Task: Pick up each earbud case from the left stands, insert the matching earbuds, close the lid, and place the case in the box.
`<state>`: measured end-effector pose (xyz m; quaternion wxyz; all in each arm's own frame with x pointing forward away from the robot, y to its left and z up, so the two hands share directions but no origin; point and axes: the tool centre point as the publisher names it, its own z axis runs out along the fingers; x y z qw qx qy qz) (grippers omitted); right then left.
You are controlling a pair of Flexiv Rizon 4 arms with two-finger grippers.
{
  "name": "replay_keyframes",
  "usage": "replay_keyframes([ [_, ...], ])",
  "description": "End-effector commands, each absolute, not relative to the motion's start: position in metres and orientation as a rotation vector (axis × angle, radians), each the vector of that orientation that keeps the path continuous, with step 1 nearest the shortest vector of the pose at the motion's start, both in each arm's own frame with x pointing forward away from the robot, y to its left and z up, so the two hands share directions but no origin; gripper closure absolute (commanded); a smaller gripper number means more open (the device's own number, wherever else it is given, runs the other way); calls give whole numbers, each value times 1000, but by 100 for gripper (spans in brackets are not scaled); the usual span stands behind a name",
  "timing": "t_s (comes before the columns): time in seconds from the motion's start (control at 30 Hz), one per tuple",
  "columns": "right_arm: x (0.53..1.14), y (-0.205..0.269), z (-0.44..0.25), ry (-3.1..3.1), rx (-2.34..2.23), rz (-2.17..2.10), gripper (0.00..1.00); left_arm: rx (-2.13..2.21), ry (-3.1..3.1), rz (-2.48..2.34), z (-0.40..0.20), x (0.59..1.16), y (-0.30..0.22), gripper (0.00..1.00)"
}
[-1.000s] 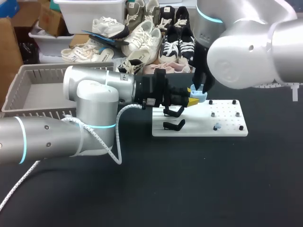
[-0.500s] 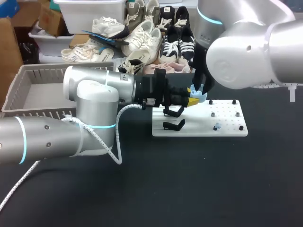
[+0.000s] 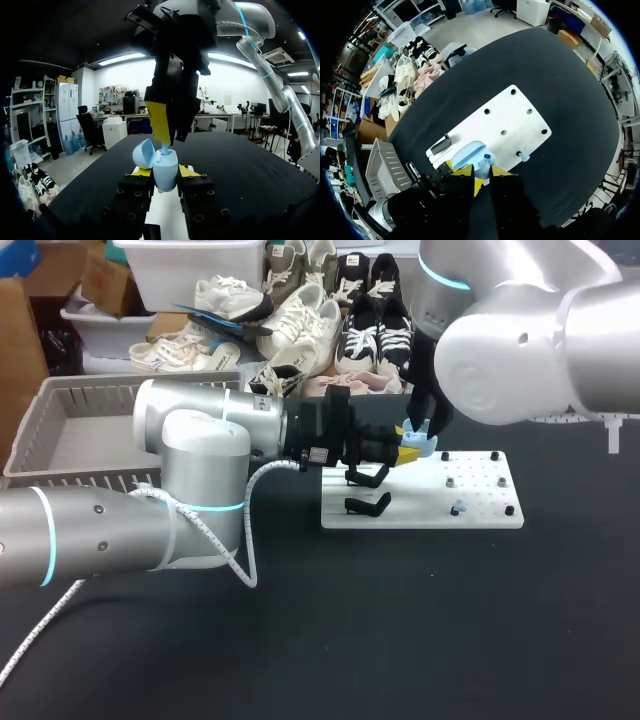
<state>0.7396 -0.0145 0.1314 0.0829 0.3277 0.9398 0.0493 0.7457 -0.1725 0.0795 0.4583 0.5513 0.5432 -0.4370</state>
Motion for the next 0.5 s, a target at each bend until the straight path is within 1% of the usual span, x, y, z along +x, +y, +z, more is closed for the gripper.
replay_keyframes([
  [0.03,740,-15,134,2803,979,144,100,1356,1338,-1074,80,745,-173,100],
  [0.5,742,-15,133,2800,983,142,100,1356,1338,-1074,80,745,-173,100],
])
